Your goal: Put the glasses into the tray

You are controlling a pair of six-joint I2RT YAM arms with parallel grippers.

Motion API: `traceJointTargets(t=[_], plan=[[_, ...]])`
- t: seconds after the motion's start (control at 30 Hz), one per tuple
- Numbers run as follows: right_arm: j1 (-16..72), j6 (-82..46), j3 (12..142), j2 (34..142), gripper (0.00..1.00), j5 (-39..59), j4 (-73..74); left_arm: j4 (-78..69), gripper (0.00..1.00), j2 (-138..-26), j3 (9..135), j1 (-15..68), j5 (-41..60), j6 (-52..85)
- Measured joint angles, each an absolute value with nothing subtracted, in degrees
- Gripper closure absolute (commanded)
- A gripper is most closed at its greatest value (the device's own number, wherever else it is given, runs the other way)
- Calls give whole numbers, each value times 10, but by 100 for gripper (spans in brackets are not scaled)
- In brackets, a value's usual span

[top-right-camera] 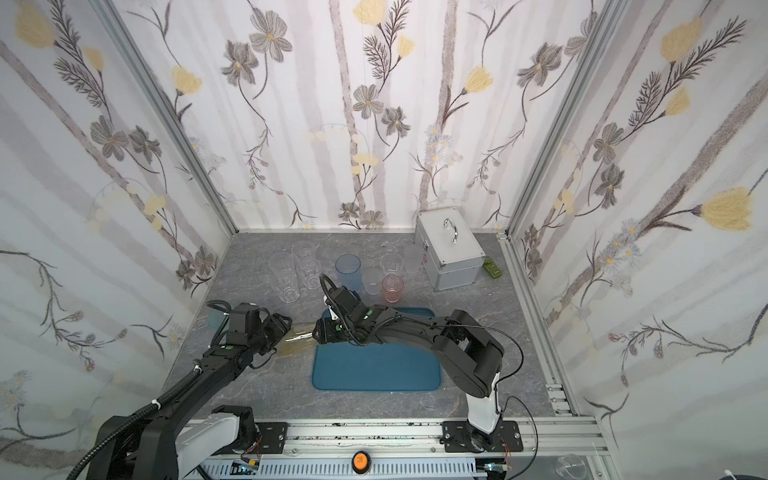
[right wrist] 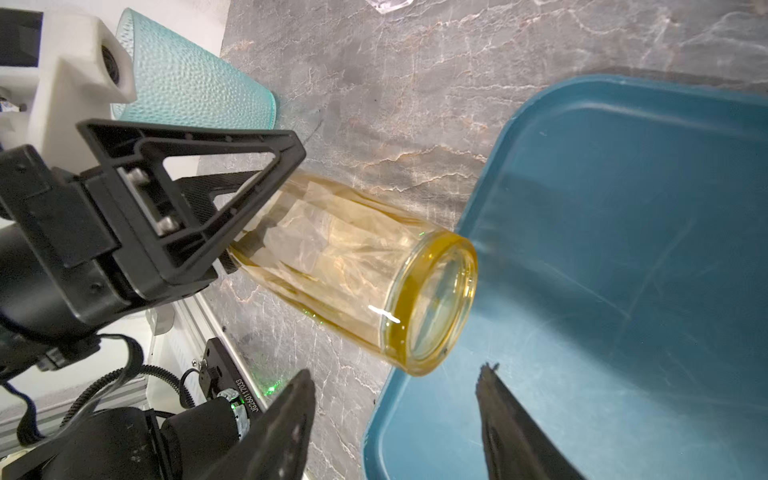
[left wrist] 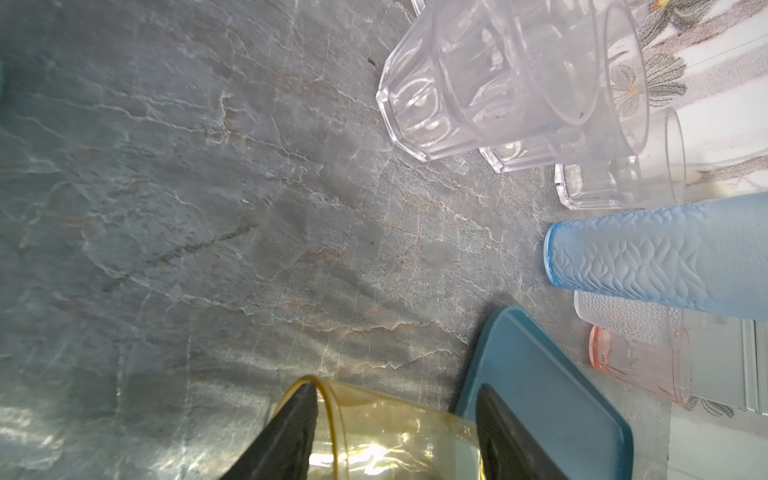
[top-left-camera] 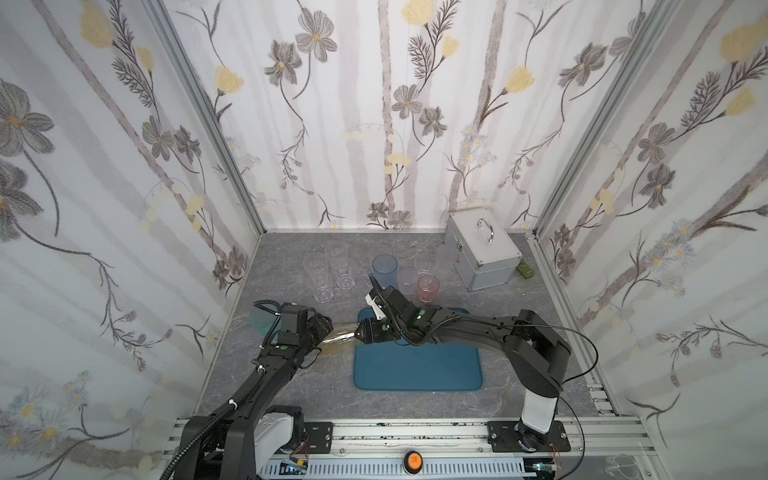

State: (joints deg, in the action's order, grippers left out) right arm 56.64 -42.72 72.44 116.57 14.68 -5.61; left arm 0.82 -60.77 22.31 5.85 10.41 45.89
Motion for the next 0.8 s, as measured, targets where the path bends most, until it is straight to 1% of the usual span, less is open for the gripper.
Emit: traceJointTargets(t=[0.1,0.2,0.3,0.4,0.67,0.73,0.8], plan=[[559,-424,727,1173,38,149,-56,-6,41,-619,223,60,112,464],[551,-424,728,1183,38,153,-56,-11,48,-625,224,60,121,465],[545,-424,729,1193,38,155,-55,-15,58,-618,224,61,129,466],[543,-424,731,1198,38,163,-54,-24,71,-609,224,63,133,466],[540,-430,731,1204,38,176,-54,-53,97,-607,243,73,140,462],[540,-430,725,1203,38,177,-52,-57,100,-603,250,76,147,456],[540,-435,714,1201,38,179,-46,-55,100,-598,257,80,158,454]])
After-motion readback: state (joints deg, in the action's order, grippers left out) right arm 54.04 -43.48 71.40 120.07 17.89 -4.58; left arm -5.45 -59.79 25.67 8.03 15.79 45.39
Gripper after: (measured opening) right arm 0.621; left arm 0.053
